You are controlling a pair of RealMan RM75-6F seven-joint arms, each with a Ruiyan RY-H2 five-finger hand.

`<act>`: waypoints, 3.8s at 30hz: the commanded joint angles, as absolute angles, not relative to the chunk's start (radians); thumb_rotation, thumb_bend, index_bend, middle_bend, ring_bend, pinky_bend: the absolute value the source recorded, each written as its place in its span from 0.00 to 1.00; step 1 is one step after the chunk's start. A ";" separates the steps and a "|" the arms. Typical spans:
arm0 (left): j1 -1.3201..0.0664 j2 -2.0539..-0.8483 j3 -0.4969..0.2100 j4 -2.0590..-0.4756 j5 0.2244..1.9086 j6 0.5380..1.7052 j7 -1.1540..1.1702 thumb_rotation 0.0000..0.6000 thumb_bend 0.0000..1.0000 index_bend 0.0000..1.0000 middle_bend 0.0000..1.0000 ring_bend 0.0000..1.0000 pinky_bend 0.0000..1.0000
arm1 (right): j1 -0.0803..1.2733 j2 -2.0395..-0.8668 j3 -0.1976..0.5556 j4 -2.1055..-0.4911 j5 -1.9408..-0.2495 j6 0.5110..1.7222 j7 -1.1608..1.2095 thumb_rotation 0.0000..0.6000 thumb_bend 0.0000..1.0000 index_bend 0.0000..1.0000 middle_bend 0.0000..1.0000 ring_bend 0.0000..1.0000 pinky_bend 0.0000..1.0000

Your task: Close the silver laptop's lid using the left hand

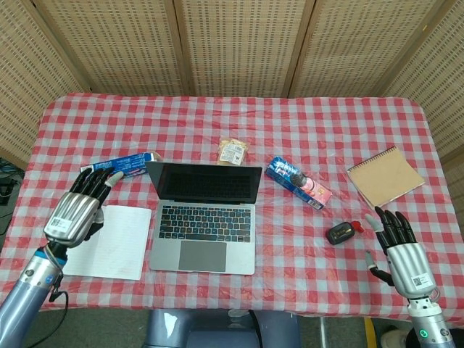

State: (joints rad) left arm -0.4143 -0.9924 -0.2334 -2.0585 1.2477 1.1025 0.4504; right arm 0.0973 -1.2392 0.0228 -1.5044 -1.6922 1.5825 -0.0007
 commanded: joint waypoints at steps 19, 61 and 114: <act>-0.951 -1.146 -0.355 -1.944 0.593 0.987 0.788 1.00 1.00 0.14 0.00 0.10 0.23 | 0.111 -1.234 0.026 -1.488 -1.659 1.546 0.038 1.00 0.67 0.09 0.00 0.00 0.00; -1.134 -1.187 -0.240 -1.920 0.492 0.939 0.644 1.00 1.00 0.35 0.23 0.28 0.37 | 0.131 -1.256 0.020 -1.455 -1.640 1.508 0.039 1.00 0.70 0.09 0.00 0.00 0.00; -0.935 -1.047 -0.003 -2.209 0.836 0.915 0.462 1.00 1.00 0.36 0.25 0.29 0.38 | 0.112 -1.240 0.002 -1.509 -1.671 1.539 -0.022 1.00 0.72 0.11 0.00 0.00 0.00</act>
